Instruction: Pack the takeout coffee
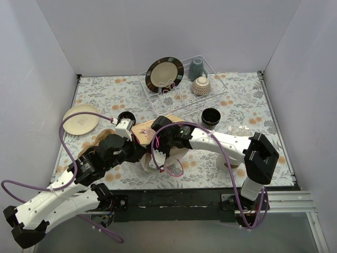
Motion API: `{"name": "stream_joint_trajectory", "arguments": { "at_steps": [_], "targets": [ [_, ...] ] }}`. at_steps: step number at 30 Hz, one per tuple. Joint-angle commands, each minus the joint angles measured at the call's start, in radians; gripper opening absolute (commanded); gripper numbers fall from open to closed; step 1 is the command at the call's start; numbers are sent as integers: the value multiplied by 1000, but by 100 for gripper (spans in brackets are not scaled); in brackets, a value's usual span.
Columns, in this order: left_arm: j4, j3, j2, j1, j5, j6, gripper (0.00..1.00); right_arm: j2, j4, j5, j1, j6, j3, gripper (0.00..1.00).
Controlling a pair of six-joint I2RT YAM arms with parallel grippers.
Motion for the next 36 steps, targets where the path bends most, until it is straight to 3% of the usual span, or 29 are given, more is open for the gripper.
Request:
{"name": "stream_joint_trajectory", "arguments": {
  "at_steps": [1,6,19,29,36],
  "targets": [
    [8,30,4,-12,5,3,0,-39,-20,28,14,28,54,38],
    [-6,58,22,-12,-12,5,0,-98,-106,39,44,100,62,38],
    [-66,114,73,-12,-44,3,0,-246,-131,13,67,252,51,38],
    [-121,162,99,-12,-82,17,0,-352,-138,-77,67,413,59,36],
    [-140,205,136,-12,-88,17,0,-411,-250,-119,77,515,103,35]
  ]
}}
